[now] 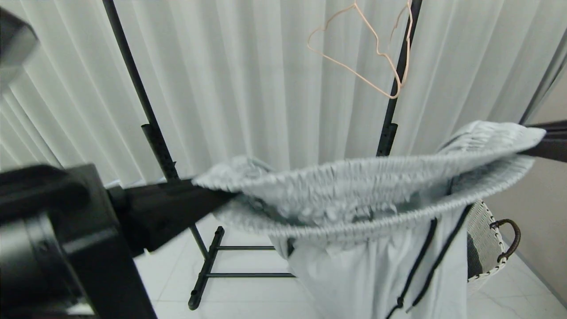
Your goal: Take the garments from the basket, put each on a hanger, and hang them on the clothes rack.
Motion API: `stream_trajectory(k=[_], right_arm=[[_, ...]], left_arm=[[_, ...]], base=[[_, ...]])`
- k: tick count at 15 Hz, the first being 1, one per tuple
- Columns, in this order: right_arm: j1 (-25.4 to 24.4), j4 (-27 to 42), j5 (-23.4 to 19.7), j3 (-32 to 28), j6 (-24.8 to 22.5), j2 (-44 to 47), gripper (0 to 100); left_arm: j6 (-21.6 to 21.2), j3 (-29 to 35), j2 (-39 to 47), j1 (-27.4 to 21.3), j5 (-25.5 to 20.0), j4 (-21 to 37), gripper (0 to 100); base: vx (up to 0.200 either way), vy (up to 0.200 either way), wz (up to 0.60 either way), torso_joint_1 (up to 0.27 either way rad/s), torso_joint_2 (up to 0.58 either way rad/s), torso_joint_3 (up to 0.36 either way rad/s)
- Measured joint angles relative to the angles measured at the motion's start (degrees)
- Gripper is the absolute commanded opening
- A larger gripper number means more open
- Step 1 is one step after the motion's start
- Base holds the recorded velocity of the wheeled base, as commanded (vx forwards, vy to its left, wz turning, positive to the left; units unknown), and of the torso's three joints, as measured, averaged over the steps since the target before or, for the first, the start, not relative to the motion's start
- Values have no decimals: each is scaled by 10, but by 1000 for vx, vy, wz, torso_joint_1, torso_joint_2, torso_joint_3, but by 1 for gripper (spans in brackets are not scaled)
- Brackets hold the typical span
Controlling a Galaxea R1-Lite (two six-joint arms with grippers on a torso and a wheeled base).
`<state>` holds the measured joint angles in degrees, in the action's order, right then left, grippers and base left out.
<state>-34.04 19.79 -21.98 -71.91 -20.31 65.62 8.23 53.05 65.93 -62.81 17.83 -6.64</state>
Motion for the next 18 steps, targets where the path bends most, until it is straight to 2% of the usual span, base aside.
stream_trajectory(k=[4, 6, 8, 10, 12, 14, 16, 18], right_arm=[[-21, -30, 18, -97, 16, 81, 0], [-25, -31, 26, -141, 19, 108, 0], [-26, -31, 58, -167, 24, 123, 0], [-26, -31, 74, -175, 29, 123, 0], [-25, -26, 111, -172, 30, 114, 0], [-24, -25, 147, -166, 30, 101, 0], [-23, -26, 162, -164, 35, 88, 0], [-22, -22, 164, -163, 37, 76, 0]], left_arm=[[-29, 128, -12, 85, -15, 50, 0], [-59, 189, -12, 99, -17, 102, 0], [-106, 241, -7, 104, -16, 162, 0], [-127, 287, 9, 105, -15, 185, 0], [-129, 301, 31, 106, -10, 190, 0], [-129, 289, 56, 105, 31, 192, 0], [-128, 281, 76, 81, 65, 191, 0], [-128, 280, 89, 62, 73, 190, 0]], base=[[0, 0, 0, 0, 0, 0], [0, 0, 0, 0, 0, 0], [0, 0, 0, 0, 0, 0], [0, 0, 0, 0, 0, 0], [0, 0, 0, 0, 0, 0], [0, 0, 0, 0, 0, 0], [0, 0, 0, 0, 0, 0], [0, 0, 0, 0, 0, 0]])
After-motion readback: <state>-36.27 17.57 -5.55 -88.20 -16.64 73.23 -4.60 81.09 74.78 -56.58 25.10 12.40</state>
